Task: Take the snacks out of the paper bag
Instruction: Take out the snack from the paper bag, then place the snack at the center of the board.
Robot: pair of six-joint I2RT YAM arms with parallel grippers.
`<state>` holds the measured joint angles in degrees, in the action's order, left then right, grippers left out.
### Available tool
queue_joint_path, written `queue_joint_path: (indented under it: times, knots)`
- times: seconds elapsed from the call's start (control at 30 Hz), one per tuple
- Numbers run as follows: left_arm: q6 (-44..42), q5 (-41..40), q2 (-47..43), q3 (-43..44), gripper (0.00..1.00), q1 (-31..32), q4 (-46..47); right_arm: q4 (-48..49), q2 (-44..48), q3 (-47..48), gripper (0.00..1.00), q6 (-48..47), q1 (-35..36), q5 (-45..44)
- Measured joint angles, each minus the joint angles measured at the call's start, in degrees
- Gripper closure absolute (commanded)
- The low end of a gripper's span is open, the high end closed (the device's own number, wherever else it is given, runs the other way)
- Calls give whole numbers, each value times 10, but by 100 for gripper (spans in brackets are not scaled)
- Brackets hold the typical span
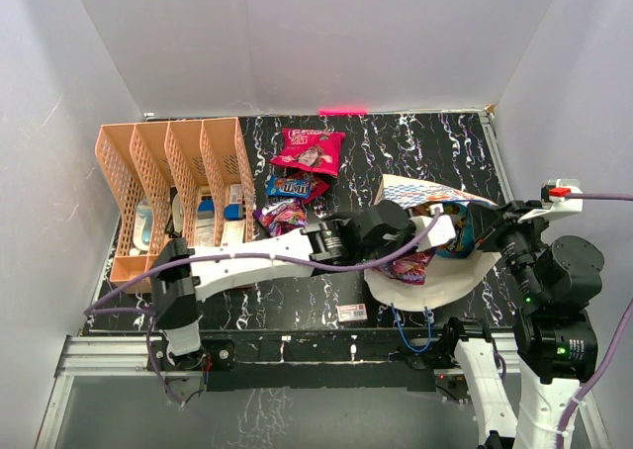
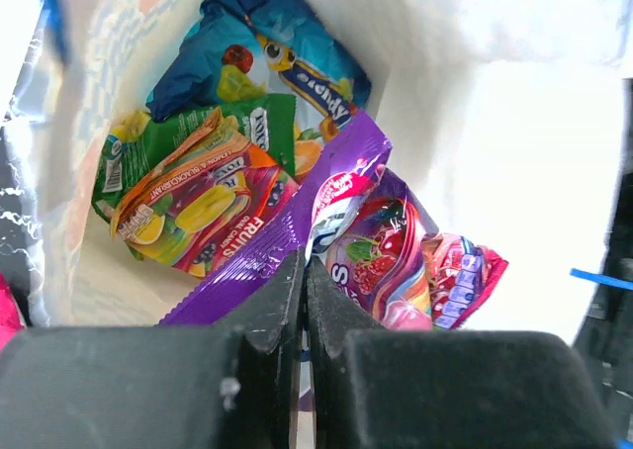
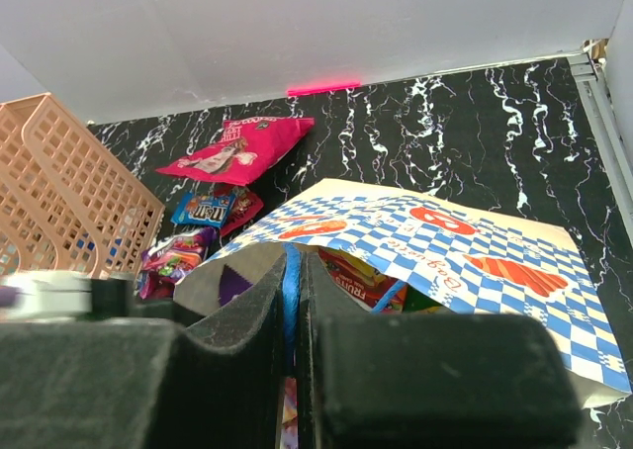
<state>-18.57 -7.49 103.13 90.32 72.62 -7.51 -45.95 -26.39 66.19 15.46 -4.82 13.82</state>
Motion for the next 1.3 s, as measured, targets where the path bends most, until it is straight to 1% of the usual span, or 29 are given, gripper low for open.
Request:
queue_joint_path:
  times: [0.2, 0.37, 0.5, 0.67, 0.77, 0.83, 0.93, 1.03, 1.1, 1.2, 1.3]
  knots:
    - [49, 34, -72, -15, 100, 2, -20, -1, 0, 0, 92, -1, 0, 0]
    - [65, 67, -146, -42, 100, 2, -21, -2, 0, -1, 92, -1, 0, 0]
    - [73, 98, -220, -46, 100, 3, -19, 0, 1, -1, 92, -1, 0, 0]
    - [75, 94, -300, -45, 100, 3, -10, 4, 3, -4, 92, -1, 0, 0]
    - [75, 58, -326, -39, 100, 3, -7, 6, 3, -4, 92, -1, 0, 0]
    - [76, 13, -334, -39, 100, 3, -5, 8, 3, -4, 92, -1, 0, 0]
    - [75, -72, -338, -49, 100, 3, -5, 9, 3, -5, 92, -1, 0, 0]
    - [84, -170, -329, -54, 100, -2, -38, 12, 3, -9, 92, -1, 0, 0]
    - [100, -219, -318, -57, 100, -15, -66, 12, 4, -14, 92, -1, 0, 0]
    - [153, -264, -304, -66, 100, -70, -121, 12, 5, -19, 92, -1, 0, 0]
    - [230, -264, -302, -92, 100, -160, -174, 12, 5, -23, 92, -1, 0, 0]
